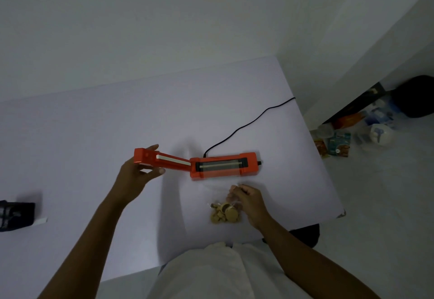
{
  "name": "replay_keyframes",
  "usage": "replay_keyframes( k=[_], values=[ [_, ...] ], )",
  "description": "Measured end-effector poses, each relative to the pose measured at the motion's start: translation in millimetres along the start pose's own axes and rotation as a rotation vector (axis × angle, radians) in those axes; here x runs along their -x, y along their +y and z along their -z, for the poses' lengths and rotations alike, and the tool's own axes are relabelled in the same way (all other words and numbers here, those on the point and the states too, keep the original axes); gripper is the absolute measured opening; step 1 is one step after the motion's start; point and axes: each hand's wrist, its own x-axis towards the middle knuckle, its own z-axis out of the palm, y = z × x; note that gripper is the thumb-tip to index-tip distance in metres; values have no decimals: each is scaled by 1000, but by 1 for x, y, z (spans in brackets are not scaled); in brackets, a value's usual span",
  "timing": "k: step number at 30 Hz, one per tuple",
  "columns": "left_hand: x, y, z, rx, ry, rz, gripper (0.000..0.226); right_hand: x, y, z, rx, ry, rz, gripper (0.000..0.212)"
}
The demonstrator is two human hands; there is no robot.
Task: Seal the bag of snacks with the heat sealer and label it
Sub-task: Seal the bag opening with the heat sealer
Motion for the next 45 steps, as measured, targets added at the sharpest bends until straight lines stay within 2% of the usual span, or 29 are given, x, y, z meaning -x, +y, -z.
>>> replay_keyframes(
  k=[7,34,45],
  values=[
    [2,10,1,50,-14,-28,47,-2,3,1,31,9,19,17],
    [2,11,-1,-20,-14,-103,45,2,0,-1,46,31,11,18],
    [-6,32,-19,-122,-40,-287,43,0,0,0,56,38,10,17]
  ],
)
